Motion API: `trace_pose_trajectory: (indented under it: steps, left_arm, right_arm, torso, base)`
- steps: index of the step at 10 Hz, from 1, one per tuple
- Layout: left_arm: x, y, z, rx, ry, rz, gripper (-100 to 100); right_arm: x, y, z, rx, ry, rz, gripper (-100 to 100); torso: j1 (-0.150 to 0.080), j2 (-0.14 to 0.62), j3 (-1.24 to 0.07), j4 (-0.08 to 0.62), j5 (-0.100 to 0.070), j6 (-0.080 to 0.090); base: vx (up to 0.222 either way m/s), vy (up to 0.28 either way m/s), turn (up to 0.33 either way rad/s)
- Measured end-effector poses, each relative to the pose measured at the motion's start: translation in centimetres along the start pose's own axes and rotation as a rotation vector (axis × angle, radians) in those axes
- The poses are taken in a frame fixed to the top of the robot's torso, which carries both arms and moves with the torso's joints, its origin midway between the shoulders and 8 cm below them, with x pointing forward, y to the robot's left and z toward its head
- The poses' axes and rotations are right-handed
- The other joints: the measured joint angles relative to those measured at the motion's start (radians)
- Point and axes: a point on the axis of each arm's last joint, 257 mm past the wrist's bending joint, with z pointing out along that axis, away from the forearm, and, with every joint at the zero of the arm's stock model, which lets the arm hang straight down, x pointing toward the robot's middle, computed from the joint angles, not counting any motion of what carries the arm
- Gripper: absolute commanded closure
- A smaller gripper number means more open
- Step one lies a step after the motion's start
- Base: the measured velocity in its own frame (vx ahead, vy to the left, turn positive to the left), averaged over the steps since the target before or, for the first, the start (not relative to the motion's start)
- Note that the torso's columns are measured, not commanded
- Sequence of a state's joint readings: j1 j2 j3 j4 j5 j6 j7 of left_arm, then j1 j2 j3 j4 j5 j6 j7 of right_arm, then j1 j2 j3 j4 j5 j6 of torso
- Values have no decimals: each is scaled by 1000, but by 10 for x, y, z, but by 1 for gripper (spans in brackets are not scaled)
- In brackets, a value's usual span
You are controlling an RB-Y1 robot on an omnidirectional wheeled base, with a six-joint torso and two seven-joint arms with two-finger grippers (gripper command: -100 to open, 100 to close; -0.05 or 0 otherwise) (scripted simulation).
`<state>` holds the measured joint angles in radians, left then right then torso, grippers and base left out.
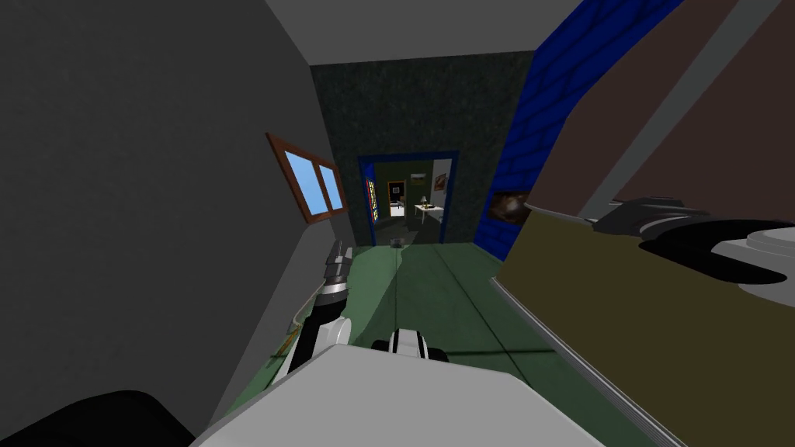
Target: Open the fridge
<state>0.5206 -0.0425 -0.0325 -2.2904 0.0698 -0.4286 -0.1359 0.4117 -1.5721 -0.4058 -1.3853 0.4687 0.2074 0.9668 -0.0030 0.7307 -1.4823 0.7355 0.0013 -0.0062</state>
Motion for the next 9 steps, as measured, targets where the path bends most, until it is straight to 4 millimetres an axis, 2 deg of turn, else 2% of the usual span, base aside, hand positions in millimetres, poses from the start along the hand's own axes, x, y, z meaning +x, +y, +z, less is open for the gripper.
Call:
trace_pose_trajectory:
  steps: [2,4,6,9]
  left_arm:
    - [0,0,0,0,0,0,0]
    - [0,0,0,0,0,0,0]
    - [0,0,0,0,0,0,0]
    - [0,0,0,0,0,0,0]
  right_arm:
    - [18,-2,0,4,45,-10,100]
    - [34,-5,0,13,90,-15,100]
    - [50,-8,-2,16,127,-25,100]
    - [73,-11,-5,28,183,-28,100]
  torso:
    - [3,-4,-2,-1,0,0]
    - [-1,2,2,0,-1,-1]
    - [3,-3,-1,-1,-1,-1]
    - [-2,7,5,1,-3,0]
  base:
    - [248,282,-15]
    - [220,174,-16]
    - [295,259,-16]
    - [167,137,-37]
